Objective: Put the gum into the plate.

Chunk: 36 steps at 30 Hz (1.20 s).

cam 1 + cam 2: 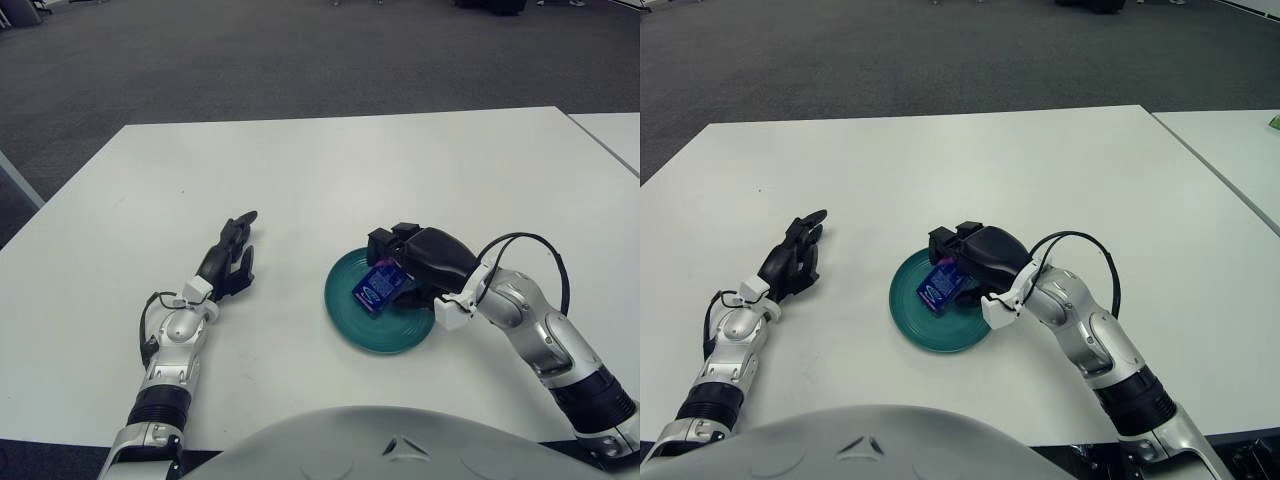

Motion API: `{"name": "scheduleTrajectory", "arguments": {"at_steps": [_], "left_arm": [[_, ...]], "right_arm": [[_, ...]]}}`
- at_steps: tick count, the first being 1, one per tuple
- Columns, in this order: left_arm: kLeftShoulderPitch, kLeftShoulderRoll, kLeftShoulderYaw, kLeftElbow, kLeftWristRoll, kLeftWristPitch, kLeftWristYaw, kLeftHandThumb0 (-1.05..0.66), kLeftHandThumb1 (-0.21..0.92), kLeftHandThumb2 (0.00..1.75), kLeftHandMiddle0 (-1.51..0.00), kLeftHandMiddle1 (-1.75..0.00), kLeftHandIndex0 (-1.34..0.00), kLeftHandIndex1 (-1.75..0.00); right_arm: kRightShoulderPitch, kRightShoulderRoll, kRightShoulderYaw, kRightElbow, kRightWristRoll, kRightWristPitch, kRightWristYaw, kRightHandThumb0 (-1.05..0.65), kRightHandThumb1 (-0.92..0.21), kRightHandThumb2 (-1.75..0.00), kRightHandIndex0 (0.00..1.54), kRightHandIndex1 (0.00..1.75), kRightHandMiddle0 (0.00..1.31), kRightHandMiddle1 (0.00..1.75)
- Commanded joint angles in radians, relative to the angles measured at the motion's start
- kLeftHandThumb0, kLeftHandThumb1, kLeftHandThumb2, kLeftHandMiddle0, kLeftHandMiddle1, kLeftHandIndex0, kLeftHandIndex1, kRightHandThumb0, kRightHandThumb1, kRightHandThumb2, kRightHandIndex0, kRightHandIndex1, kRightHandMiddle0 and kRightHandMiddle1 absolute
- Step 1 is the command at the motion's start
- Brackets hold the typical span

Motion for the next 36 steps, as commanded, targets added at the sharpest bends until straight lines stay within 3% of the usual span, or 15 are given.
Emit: {"name": "scheduleTrajectory", "arguments": {"at_steps": [1,3,7,9,11,16,20,24,36], "left_arm": [[0.001,0.012,0.006,0.005,-0.005,0.012,-0.006,-0.97,0.92,0.89,-0.17,0.00,0.00,-0.51],[0.000,0.012,0.006,0.005,-0.005,0.012,-0.006,-0.97,0.92,0.89,-0.17,0.00,0.00,-0.51],[0.001,0.014,0.007,0.005,-0.007,0.012,-0.008,-0.97,0.92,0.89,-0.17,0.00,0.00,-0.51],[0.001,0.014,0.007,0.005,-0.007,0.012,-0.008,-0.97,0.92,0.89,-0.17,0.00,0.00,-0.51],[0.001,0.014,0.007,0.005,-0.007,0.012,-0.008,-0.97,0.92,0.89,-0.17,0.00,0.00,-0.51],[0.001,0.016,0.008,0.006,-0.009,0.011,-0.010,-0.97,0.92,0.89,-0.17,0.00,0.00,-0.51],[0.001,0.016,0.008,0.006,-0.009,0.011,-0.010,-0.97,0.92,0.89,-0.17,0.00,0.00,-0.51],[0.001,0.018,0.010,0.009,-0.011,0.010,-0.012,-0.97,0.92,0.89,-0.17,0.00,0.00,-0.51],[0.009,0.018,0.010,0.000,-0.013,0.009,-0.013,-0.97,0.92,0.89,-0.17,0.00,0.00,-0.51]], "right_arm": [[0.029,-0.010,-0.019,-0.023,-0.020,-0.009,-0.022,-0.38,-0.77,-0.65,0.32,0.74,0.37,1.65],[0.033,-0.017,-0.020,-0.035,-0.021,-0.006,-0.010,-0.37,-0.84,-0.53,0.31,0.73,0.34,1.64],[0.026,-0.026,-0.013,-0.034,-0.032,-0.009,0.009,-0.76,-0.90,-0.48,0.29,0.66,0.08,1.37],[0.021,-0.035,-0.010,-0.033,-0.032,-0.021,0.015,-0.86,-0.91,-0.53,0.25,0.62,0.04,1.25],[0.021,-0.042,-0.009,-0.028,-0.034,-0.038,0.010,-0.97,-0.92,-0.64,0.18,0.51,0.02,1.01],[0.031,-0.042,-0.012,-0.031,-0.050,-0.053,-0.004,-1.04,-0.92,-0.84,0.08,0.19,0.00,0.43],[0.038,-0.045,-0.016,-0.036,-0.051,-0.060,0.000,-1.05,-0.92,-0.92,0.03,0.06,0.00,0.19],[0.056,-0.047,-0.020,-0.055,-0.059,-0.061,0.000,-1.05,-0.92,-0.96,0.00,0.01,0.00,0.05],[0.097,-0.035,-0.036,-0.096,-0.093,-0.056,-0.022,-1.05,-0.92,-0.94,0.00,0.00,0.00,0.00]]}}
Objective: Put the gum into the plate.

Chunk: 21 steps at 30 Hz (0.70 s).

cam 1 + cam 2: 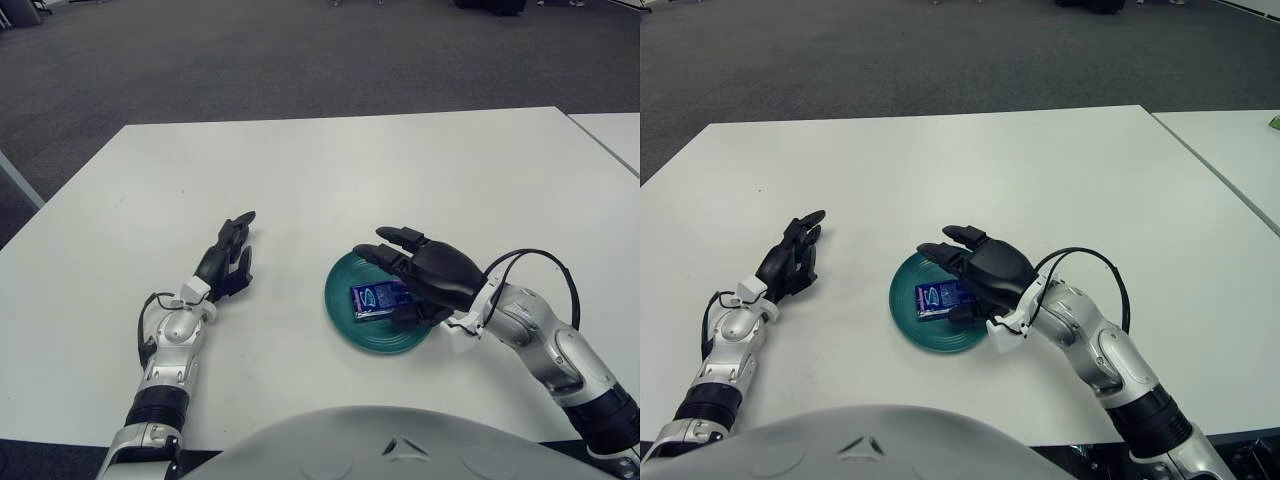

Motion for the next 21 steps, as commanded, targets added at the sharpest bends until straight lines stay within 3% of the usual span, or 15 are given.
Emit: {"name": "scheduleTrajectory", "arguments": {"at_steps": [1,11,13,17,19,21], "left_arm": [[0.006,0.011,0.005,-0.001,-0.003,0.008,-0.005,-0.97,0.92,0.89,-0.17,0.00,0.00,-0.51],[0.017,0.005,0.000,-0.015,0.003,0.008,0.001,-0.97,0.92,0.89,-0.17,0.00,0.00,-0.51],[0.063,-0.041,-0.043,-0.123,-0.111,0.066,-0.097,-0.96,0.92,0.93,-0.21,-0.02,0.00,-0.53],[0.115,-0.079,-0.091,-0.245,-0.227,0.147,-0.185,-0.95,0.92,1.00,-0.28,-0.05,0.00,-0.60],[0.125,-0.080,-0.093,-0.264,-0.232,0.163,-0.189,-0.95,0.92,1.01,-0.29,-0.05,0.00,-0.61],[0.133,-0.084,-0.093,-0.278,-0.231,0.174,-0.191,-0.95,0.92,1.02,-0.30,-0.06,0.00,-0.62]], "right_arm": [[0.013,0.006,-0.015,-0.029,-0.013,0.006,-0.015,-1.05,-0.92,-0.94,0.00,0.00,0.00,0.00],[0.038,0.013,-0.036,-0.064,-0.002,0.064,0.009,-1.05,-0.92,-0.88,0.00,0.00,0.00,0.00],[0.044,0.017,-0.042,-0.061,0.010,0.075,0.007,-1.05,-0.92,-0.87,0.00,0.00,0.00,0.00],[0.060,0.069,-0.077,-0.035,0.057,0.135,-0.026,-1.05,-0.92,-0.85,0.00,0.00,0.00,0.00],[0.071,0.118,-0.108,-0.005,0.100,0.169,-0.072,-1.05,-0.92,-0.82,0.00,0.00,0.01,0.01],[0.086,0.210,-0.154,0.060,0.195,0.210,-0.146,-1.05,-0.92,-0.76,0.00,0.00,0.03,0.02]]}}
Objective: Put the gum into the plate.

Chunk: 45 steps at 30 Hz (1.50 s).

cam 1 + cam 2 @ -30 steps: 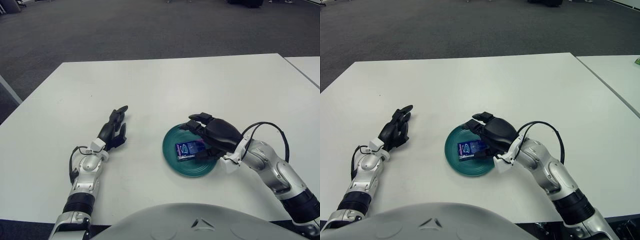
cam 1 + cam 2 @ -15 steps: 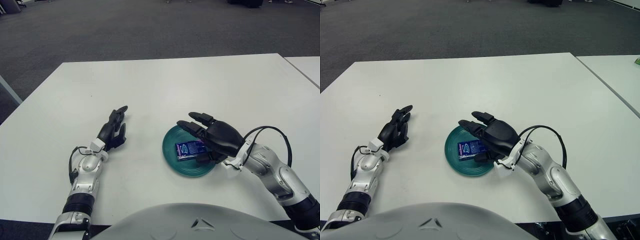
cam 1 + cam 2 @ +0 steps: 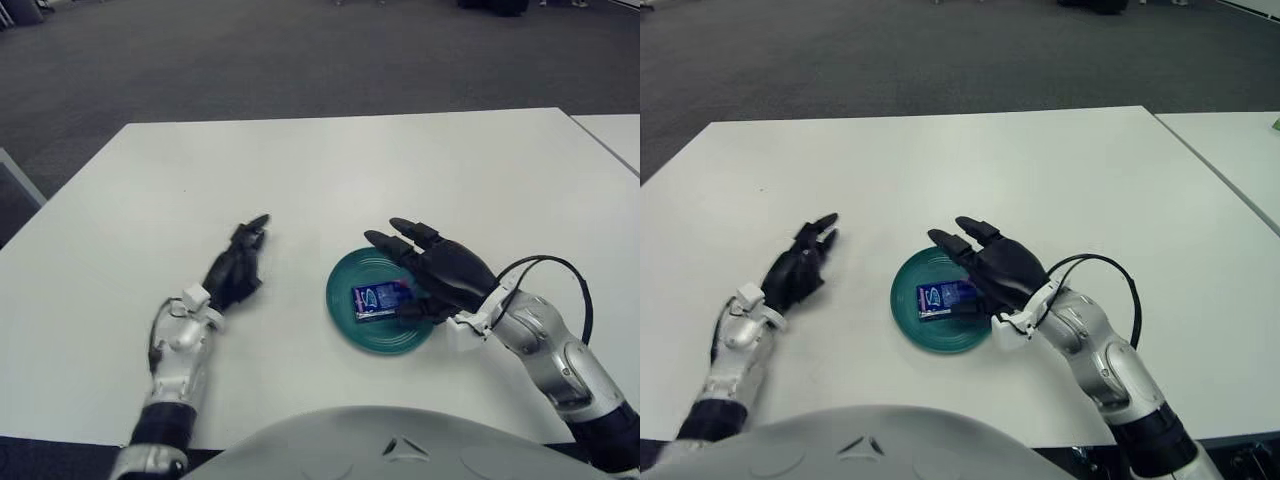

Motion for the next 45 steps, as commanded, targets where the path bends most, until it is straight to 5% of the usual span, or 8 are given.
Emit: {"name": "scheduleTrajectory", "arguments": {"at_steps": [1,7,12,27,35,45], "left_arm": [[0.008,0.006,0.005,-0.037,-0.018,0.031,-0.010,-0.95,0.92,1.02,-0.30,-0.06,0.00,-0.62],[0.028,-0.008,0.006,-0.059,-0.005,0.041,-0.013,-0.95,0.92,1.02,-0.31,-0.06,0.00,-0.62],[0.042,-0.015,0.001,-0.075,0.003,0.041,-0.010,-0.95,0.92,1.02,-0.31,-0.05,0.00,-0.63],[0.099,-0.044,-0.026,-0.115,0.035,0.025,0.005,-0.95,0.92,1.02,-0.31,-0.05,0.00,-0.63],[0.148,-0.063,-0.051,-0.160,0.062,0.018,0.021,-0.95,0.92,1.02,-0.32,-0.04,0.00,-0.63],[0.199,-0.077,-0.082,-0.213,0.087,0.018,0.043,-0.95,0.92,1.02,-0.32,-0.04,0.00,-0.63]], "right_arm": [[0.024,0.150,-0.087,0.116,0.145,0.068,-0.138,-1.05,-0.92,-0.71,0.00,0.00,0.02,0.09],[0.028,0.348,-0.201,0.279,0.442,0.028,-0.273,-1.02,-0.92,-0.54,0.20,0.07,0.00,0.54],[0.053,0.426,-0.253,0.272,0.581,0.018,-0.300,-0.85,-0.92,-0.53,0.29,0.10,0.00,0.74],[0.194,0.509,-0.291,0.126,0.620,0.169,-0.380,-0.87,-0.92,-0.81,0.36,0.11,0.00,0.79],[0.323,0.548,-0.277,0.163,0.678,0.100,-0.355,-0.82,-0.92,-0.85,0.41,0.14,0.00,0.83],[0.388,0.546,-0.279,0.152,0.694,0.098,-0.336,-0.77,-0.92,-0.87,0.42,0.14,0.00,0.81]]}}
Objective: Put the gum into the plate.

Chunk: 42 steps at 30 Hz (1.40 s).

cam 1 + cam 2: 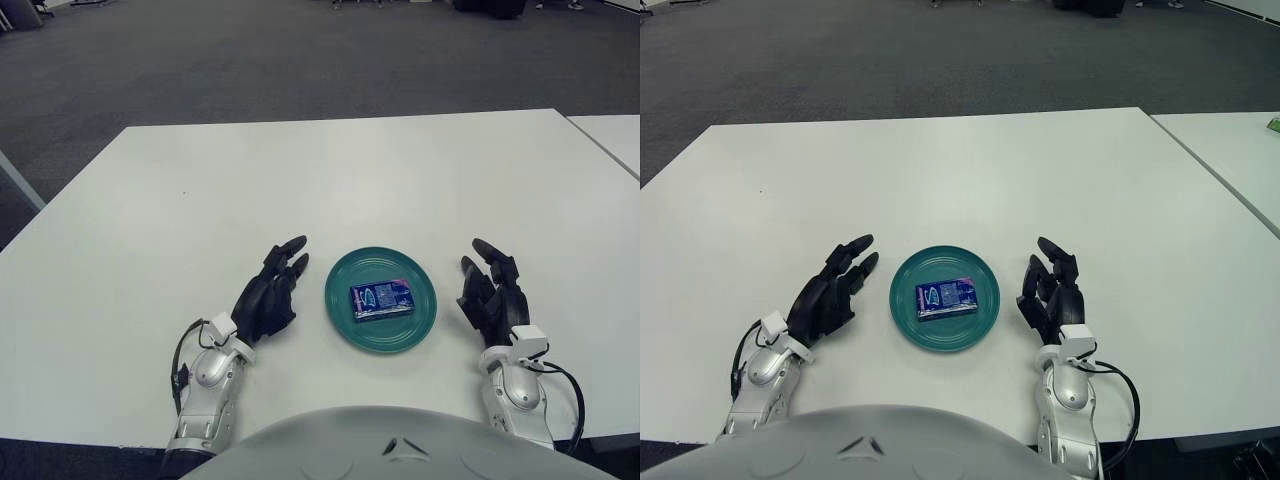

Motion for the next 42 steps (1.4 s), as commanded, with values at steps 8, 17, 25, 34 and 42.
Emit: {"name": "scheduleTrajectory", "arguments": {"at_steps": [8,17,25,34,42], "left_arm": [[0.047,-0.006,-0.032,-0.054,0.027,-0.002,0.036,-0.95,0.92,1.02,-0.32,-0.04,0.00,-0.63],[0.077,-0.010,-0.057,-0.090,0.043,0.002,0.055,-0.95,0.92,1.02,-0.32,-0.03,0.00,-0.63],[0.140,-0.137,-0.061,-0.102,0.137,0.009,0.253,-0.99,0.92,1.02,-0.31,-0.03,0.00,-0.71],[0.152,-0.187,-0.070,-0.078,0.194,0.009,0.370,-0.98,0.92,1.00,-0.22,-0.01,0.00,-0.62],[0.154,-0.182,-0.074,-0.087,0.201,0.023,0.383,-0.96,0.92,0.99,-0.14,0.00,0.00,-0.49]], "right_arm": [[0.085,-0.006,0.006,-0.040,-0.003,0.070,0.012,-0.77,-0.92,-0.88,0.42,0.14,0.00,0.82],[0.109,-0.017,0.019,-0.097,-0.049,0.140,0.009,-0.80,-0.92,-0.88,0.41,0.14,0.00,0.79],[0.115,-0.013,0.031,-0.108,-0.079,0.161,0.005,-0.80,-0.92,-0.88,0.41,0.14,0.00,0.79],[0.123,-0.008,0.039,-0.113,-0.088,0.158,-0.001,-0.78,-0.92,-0.87,0.41,0.14,0.00,0.82],[0.125,-0.005,0.050,-0.118,-0.097,0.157,-0.004,-0.76,-0.92,-0.87,0.41,0.15,0.00,0.80]]}}
